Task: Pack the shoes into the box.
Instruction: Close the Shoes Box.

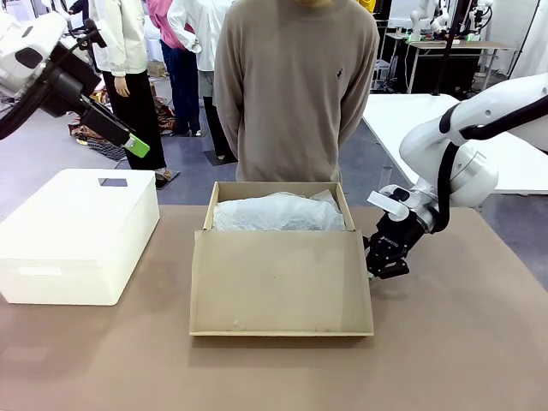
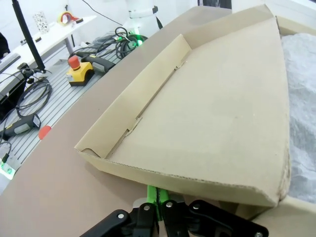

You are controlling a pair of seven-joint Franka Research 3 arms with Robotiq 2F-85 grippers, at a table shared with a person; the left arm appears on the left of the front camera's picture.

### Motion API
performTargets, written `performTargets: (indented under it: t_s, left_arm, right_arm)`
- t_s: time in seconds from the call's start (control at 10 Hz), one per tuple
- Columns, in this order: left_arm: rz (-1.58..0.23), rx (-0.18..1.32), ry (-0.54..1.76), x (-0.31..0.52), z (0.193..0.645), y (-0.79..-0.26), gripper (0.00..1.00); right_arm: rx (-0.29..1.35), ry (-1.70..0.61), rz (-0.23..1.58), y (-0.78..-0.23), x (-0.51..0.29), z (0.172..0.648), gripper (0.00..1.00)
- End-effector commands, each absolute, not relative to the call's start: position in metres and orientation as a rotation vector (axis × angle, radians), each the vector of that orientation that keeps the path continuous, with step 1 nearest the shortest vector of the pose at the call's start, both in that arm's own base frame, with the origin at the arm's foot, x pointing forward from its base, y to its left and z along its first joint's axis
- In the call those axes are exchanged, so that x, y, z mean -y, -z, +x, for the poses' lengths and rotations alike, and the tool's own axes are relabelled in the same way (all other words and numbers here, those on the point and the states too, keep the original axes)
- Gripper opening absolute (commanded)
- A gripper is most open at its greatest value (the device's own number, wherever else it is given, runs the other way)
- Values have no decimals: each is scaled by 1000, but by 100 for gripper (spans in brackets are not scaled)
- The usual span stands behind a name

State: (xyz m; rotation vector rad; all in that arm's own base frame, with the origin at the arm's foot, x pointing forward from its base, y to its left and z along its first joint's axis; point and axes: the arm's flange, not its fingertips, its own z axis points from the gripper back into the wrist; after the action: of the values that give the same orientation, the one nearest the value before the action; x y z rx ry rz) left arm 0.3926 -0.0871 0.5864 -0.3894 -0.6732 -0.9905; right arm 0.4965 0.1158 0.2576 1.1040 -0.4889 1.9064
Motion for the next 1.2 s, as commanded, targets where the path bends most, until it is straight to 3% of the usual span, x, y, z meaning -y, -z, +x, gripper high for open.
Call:
performTargets:
  t_s: [0.0,1.1]
  left_arm:
    - [-406,690,979,88,393,-586,100]
    - [-406,690,979,88,393,-586,100]
  right_arm:
    - [596,-1953,1110,-252,-113,483,0]
    - [785,-1691,1320,-276,-87,476,0]
